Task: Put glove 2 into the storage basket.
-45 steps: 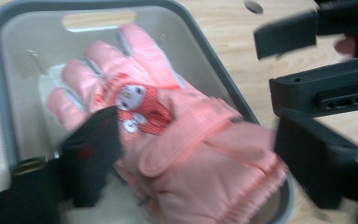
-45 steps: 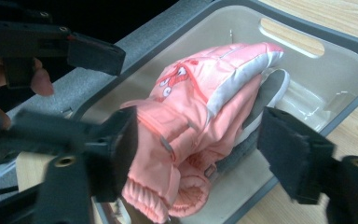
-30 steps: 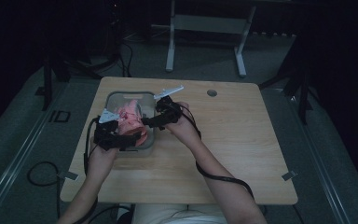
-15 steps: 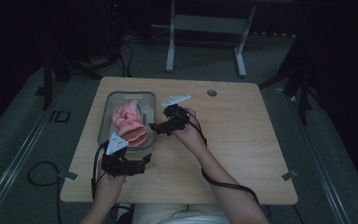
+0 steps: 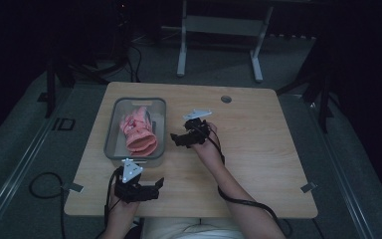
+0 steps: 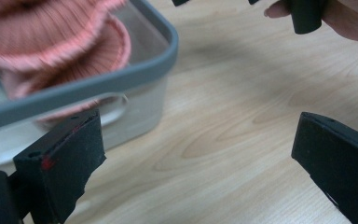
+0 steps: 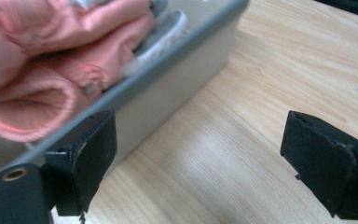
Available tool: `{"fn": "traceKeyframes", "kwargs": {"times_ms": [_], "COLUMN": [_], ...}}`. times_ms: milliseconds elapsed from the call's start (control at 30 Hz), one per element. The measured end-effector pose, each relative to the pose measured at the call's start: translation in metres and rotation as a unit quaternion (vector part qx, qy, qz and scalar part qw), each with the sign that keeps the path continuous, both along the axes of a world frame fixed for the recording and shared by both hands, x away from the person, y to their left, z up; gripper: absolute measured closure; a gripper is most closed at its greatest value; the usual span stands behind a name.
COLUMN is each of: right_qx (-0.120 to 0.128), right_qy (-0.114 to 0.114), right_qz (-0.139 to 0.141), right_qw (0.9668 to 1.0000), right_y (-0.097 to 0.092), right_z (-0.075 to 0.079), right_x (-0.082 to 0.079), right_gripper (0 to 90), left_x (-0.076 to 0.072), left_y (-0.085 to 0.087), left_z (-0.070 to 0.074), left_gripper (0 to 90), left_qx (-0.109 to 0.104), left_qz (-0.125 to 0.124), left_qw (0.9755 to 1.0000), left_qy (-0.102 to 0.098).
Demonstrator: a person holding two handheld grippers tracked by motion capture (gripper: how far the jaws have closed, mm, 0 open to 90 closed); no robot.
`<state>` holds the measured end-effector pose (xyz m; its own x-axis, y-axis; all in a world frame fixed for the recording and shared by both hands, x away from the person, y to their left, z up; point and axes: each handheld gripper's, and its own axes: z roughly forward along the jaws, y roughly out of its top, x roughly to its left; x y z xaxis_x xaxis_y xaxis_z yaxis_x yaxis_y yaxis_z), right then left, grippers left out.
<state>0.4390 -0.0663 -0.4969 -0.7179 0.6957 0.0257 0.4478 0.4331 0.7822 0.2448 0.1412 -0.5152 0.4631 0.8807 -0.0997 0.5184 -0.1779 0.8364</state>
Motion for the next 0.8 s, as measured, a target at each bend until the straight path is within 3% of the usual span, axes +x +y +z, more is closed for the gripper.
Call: {"fn": "traceKeyframes", "kwargs": {"times_ms": [267, 400, 567, 800], "right_qx": [-0.005, -0.006, 0.012, 0.026], "right_qy": [-0.002, -0.016, -0.018, -0.020], "right_qz": [-0.044, -0.065, -0.082, -0.085], "right_qw": [0.9990, 0.9977, 0.9964, 0.9958], "right_y": [0.000, 0.000, -0.001, 0.000], "right_z": [-0.029, -0.039, -0.044, -0.049], "right_x": [-0.003, -0.006, -0.008, -0.011], "right_gripper": [10.7, 10.7, 10.7, 10.7], "left_x": [0.000, 0.001, 0.002, 0.004], "left_y": [-0.006, -0.006, -0.007, -0.009], "left_z": [-0.022, -0.026, -0.030, -0.032], "left_gripper": [2.0, 2.0, 2.0, 2.0], "left_qx": [0.009, 0.015, 0.024, 0.029], "left_qz": [0.007, 0.012, 0.009, 0.004], "left_qw": [0.9999, 0.9997, 0.9996, 0.9995], "left_qy": [0.010, 0.012, 0.015, 0.012]}}
